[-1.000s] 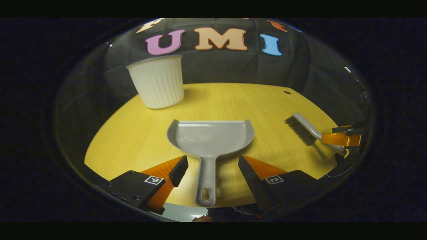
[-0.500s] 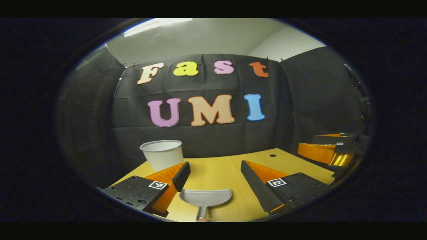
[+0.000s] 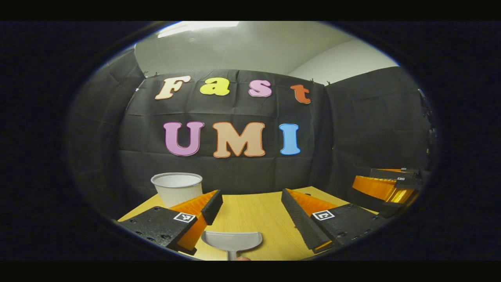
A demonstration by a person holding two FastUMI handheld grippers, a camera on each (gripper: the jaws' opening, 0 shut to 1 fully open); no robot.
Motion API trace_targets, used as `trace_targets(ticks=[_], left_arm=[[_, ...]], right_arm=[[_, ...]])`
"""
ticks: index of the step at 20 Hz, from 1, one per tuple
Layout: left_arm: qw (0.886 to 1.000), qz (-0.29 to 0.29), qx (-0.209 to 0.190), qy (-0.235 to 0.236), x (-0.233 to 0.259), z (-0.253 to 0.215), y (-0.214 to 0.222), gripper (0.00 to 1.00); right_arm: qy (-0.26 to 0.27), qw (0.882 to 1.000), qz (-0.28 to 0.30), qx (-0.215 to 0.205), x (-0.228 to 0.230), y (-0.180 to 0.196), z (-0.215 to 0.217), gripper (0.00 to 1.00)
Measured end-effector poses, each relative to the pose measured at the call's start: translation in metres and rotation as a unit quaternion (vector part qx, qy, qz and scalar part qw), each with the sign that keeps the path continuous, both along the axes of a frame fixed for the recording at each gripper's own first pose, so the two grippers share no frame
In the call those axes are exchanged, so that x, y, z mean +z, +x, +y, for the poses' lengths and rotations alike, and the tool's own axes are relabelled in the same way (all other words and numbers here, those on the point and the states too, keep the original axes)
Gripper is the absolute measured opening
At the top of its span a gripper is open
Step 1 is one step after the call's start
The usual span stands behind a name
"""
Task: Pick up the small broom and dustpan from the desktop, sweep the trash into the dustpan with the broom, and then empty the trash into the garbage bin.
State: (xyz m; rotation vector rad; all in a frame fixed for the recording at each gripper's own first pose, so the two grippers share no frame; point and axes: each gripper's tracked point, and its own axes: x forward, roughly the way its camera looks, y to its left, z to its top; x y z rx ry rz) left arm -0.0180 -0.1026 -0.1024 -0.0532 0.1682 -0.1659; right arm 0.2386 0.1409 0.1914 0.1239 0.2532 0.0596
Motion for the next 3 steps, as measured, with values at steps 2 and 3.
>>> trace_targets(ticks=[2, 3], left_arm=[[1.000, -0.009, -0.007, -0.001, 0.0038, -0.0008, 0.0053, 0.92], [1.000, -0.011, -0.010, -0.001, 0.0057, -0.0008, 0.0074, 0.92]], right_arm=[[-0.003, 1.000, -0.004, -0.002, 0.0048, -0.0009, 0.0022, 0.92], [-0.005, 1.000, -0.007, -0.003, 0.0075, -0.0003, 0.0031, 0.93]])
